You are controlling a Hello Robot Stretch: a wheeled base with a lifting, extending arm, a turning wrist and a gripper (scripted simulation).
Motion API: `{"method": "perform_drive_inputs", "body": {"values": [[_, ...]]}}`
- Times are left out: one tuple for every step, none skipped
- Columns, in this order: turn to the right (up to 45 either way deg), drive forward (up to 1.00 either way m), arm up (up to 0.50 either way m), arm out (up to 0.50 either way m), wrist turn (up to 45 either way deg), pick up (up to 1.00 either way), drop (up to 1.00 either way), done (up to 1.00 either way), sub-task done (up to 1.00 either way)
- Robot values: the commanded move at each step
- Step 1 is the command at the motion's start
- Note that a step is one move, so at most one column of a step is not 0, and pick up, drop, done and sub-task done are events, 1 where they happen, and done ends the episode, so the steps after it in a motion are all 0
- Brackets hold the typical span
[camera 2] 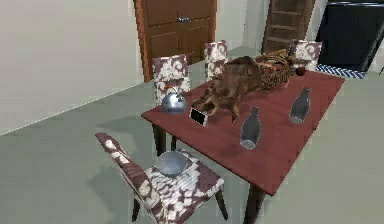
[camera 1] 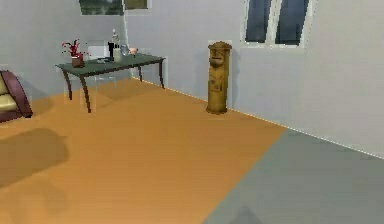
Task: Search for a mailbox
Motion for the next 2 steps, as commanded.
{"method": "perform_drive_inputs", "body": {"values": [[-6.0,0.0,0.0,0.0,0.0,0.0,0.0,0.0,0.0],[0.0,0.3,0.0,0.0,0.0,0.0,0.0,0.0,0.0]]}}
